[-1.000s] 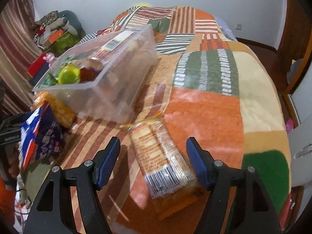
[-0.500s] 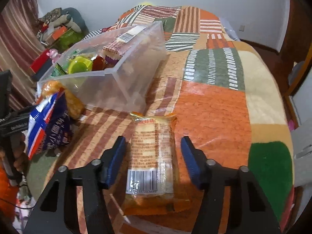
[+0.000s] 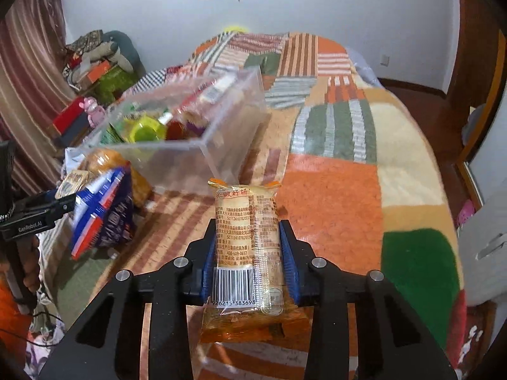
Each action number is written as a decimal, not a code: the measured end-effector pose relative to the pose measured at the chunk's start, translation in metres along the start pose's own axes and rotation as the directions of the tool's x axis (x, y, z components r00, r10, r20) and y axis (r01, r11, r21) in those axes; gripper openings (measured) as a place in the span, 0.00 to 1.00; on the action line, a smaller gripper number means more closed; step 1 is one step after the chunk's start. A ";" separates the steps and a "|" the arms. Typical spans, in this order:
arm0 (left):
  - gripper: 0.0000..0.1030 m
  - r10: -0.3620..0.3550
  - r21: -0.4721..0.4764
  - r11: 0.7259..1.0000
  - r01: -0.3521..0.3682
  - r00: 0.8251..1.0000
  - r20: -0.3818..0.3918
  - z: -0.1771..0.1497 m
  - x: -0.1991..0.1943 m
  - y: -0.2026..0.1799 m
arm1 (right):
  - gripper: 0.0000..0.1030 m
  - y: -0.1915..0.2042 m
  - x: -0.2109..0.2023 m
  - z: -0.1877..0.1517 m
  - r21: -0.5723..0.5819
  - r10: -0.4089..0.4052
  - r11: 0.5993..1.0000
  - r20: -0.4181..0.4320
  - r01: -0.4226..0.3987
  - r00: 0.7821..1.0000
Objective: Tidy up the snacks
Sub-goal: 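Grasp the square bread cake with the left gripper while the right grasps the wafer pack, then lower the bread cake and wafer pack into the clear box and open both grippers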
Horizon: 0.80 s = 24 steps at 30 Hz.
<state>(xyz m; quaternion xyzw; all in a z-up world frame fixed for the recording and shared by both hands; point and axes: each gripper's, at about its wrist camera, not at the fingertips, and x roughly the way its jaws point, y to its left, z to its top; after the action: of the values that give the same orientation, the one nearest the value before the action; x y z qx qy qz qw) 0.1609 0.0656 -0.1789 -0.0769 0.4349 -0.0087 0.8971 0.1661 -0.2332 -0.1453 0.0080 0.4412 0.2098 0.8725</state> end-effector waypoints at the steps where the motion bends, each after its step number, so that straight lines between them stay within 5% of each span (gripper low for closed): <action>1: 0.78 -0.001 -0.005 1.000 0.001 1.000 0.011 0.002 -0.005 0.001 | 0.32 0.001 -0.004 0.002 -0.002 0.002 1.000 0.014 -0.002 1.000; 14: 0.78 -0.006 0.007 1.000 0.005 0.988 0.154 0.038 -0.049 -0.005 | 0.32 0.031 -0.024 0.051 -0.062 0.055 0.997 0.176 -0.045 0.983; 24: 0.78 -0.015 0.007 1.000 0.014 0.984 0.180 0.067 -0.037 -0.009 | 0.32 0.052 -0.009 0.081 -0.092 0.105 0.992 0.211 -0.087 0.972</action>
<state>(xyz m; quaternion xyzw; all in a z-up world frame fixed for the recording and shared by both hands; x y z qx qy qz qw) 0.1904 0.0689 -0.1079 -0.0780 0.3515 -0.0096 0.9329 0.2056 -0.1756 -0.0790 0.0162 0.3344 0.2674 0.9036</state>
